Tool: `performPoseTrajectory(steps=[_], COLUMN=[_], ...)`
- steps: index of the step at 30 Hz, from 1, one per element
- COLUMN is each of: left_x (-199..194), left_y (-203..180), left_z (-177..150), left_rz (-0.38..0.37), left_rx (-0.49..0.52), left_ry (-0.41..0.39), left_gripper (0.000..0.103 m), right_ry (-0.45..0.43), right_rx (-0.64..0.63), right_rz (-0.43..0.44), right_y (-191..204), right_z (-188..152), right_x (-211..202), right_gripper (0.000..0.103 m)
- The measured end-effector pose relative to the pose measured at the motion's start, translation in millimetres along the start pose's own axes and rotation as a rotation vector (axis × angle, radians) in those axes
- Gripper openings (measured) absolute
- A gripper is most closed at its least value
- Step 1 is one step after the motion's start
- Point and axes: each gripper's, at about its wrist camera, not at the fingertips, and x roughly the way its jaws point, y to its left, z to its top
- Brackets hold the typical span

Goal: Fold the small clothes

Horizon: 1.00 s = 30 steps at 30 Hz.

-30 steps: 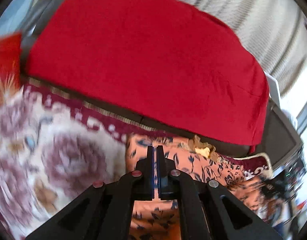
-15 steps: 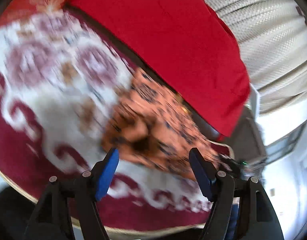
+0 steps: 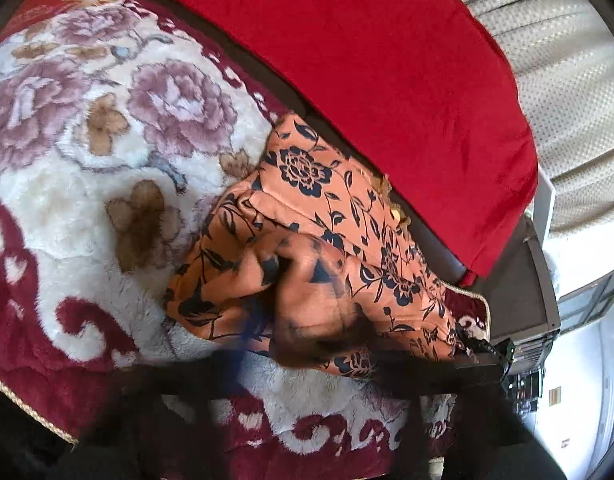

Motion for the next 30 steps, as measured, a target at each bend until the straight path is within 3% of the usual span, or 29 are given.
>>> performPoseTrajectory(steps=[6,10,13,15,17,18,20,22,25,26,27,29,30], left_x=[-25.1,-27.7,-4.6,23.5,65.2,93.2,141.1,178.9,171.8,162.4,148.6,116.6,95.4], left_y=[-28.9,-53.8,-66.3,-70.2,-61.9,-55.0,-32.3,-11.5,-2.5,-3.5,-7.5,-14.3,-16.9], left_z=[30.1,81.9,124.2,143.9,160.7,167.5,172.7,175.3,175.9,175.5,174.5,172.1,169.5], left_rz=[-0.037,-0.033,-0.025,0.006,0.021,0.058,0.175,0.215,0.156,0.141,0.127,0.111,0.104], left_rx=[0.115,0.188,0.213,0.241,0.215,0.232,0.197,0.163,0.116,0.119,0.136,0.162,0.169], left_ry=[-0.108,-0.198,-0.226,-0.205,-0.133,-0.081,-0.049,0.056,0.028,0.008,-0.015,-0.091,-0.157], left_gripper=[0.008,0.008,0.008,0.008,0.008,0.009,0.01,0.011,0.016,0.03,0.051,0.076,0.08], right_ry=[-0.002,-0.056,-0.11,-0.134,-0.134,-0.119,-0.043,-0.001,-0.003,-0.024,-0.037,-0.065,-0.103], right_rx=[-0.04,-0.071,-0.086,-0.082,-0.066,-0.057,-0.045,-0.012,0.085,0.094,0.081,0.039,0.032], right_rz=[0.009,0.042,0.059,0.057,0.027,0.0,-0.032,-0.104,-0.131,-0.117,-0.121,-0.151,-0.163], right_y=[7.1,28.5,42.8,46.5,43.0,39.4,28.7,10.4,-15.2,-16.1,-13.6,-2.2,3.0], right_z=[-1.0,16.8,40.6,58.4,73.0,78.4,83.5,84.0,81.6,79.1,77.3,72.2,67.6], right_x=[-7.8,-21.7,-26.9,-24.5,-13.8,-3.6,21.7,45.9,54.0,48.4,43.0,26.1,10.6], right_gripper=[0.007,0.007,0.007,0.007,0.007,0.007,0.011,0.011,0.019,0.021,0.029,0.067,0.082])
